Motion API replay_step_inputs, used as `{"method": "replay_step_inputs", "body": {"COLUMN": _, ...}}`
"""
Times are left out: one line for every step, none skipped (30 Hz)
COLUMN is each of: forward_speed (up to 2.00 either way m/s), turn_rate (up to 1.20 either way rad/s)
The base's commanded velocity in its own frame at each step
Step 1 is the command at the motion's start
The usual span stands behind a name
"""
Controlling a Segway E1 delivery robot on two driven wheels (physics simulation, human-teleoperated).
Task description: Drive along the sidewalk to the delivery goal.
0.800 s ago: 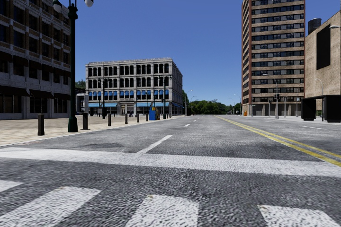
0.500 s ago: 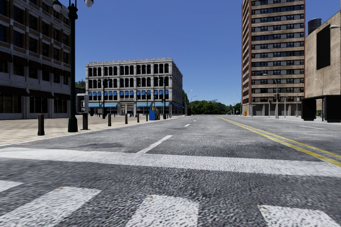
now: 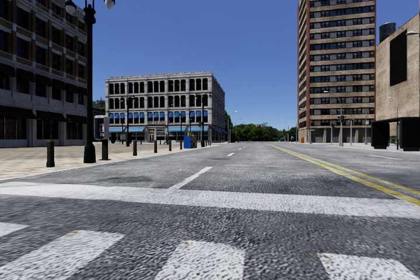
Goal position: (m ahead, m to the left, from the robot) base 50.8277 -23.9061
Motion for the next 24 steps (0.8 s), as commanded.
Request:
{"method": "replay_step_inputs", "body": {"forward_speed": 0.00, "turn_rate": 0.00}}
{"method": "replay_step_inputs", "body": {"forward_speed": 0.00, "turn_rate": 0.00}}
{"method": "replay_step_inputs", "body": {"forward_speed": 0.00, "turn_rate": 0.00}}
{"method": "replay_step_inputs", "body": {"forward_speed": 0.00, "turn_rate": 0.00}}
{"method": "replay_step_inputs", "body": {"forward_speed": 0.00, "turn_rate": 0.00}}
{"method": "replay_step_inputs", "body": {"forward_speed": 0.00, "turn_rate": 0.00}}
{"method": "replay_step_inputs", "body": {"forward_speed": 0.00, "turn_rate": -0.10}}
{"method": "replay_step_inputs", "body": {"forward_speed": 0.00, "turn_rate": -0.35}}
{"method": "replay_step_inputs", "body": {"forward_speed": 0.00, "turn_rate": -0.46}}
{"method": "replay_step_inputs", "body": {"forward_speed": 0.00, "turn_rate": -0.46}}
{"method": "replay_step_inputs", "body": {"forward_speed": 0.00, "turn_rate": -0.49}}
{"method": "replay_step_inputs", "body": {"forward_speed": 0.00, "turn_rate": -0.50}}
{"method": "replay_step_inputs", "body": {"forward_speed": 0.00, "turn_rate": -0.62}}
{"method": "replay_step_inputs", "body": {"forward_speed": 0.00, "turn_rate": -0.62}}
{"method": "replay_step_inputs", "body": {"forward_speed": 0.00, "turn_rate": -0.70}}
{"method": "replay_step_inputs", "body": {"forward_speed": 0.00, "turn_rate": -0.73}}
{"method": "replay_step_inputs", "body": {"forward_speed": 0.00, "turn_rate": -0.73}}
{"method": "replay_step_inputs", "body": {"forward_speed": 0.00, "turn_rate": -0.74}}
{"method": "replay_step_inputs", "body": {"forward_speed": 0.00, "turn_rate": -0.75}}
{"method": "replay_step_inputs", "body": {"forward_speed": 0.00, "turn_rate": -0.75}}
{"method": "replay_step_inputs", "body": {"forward_speed": 0.00, "turn_rate": -0.75}}
{"method": "replay_step_inputs", "body": {"forward_speed": 0.00, "turn_rate": -0.75}}
{"method": "replay_step_inputs", "body": {"forward_speed": 0.00, "turn_rate": -0.75}}
{"method": "replay_step_inputs", "body": {"forward_speed": 0.00, "turn_rate": -0.75}}
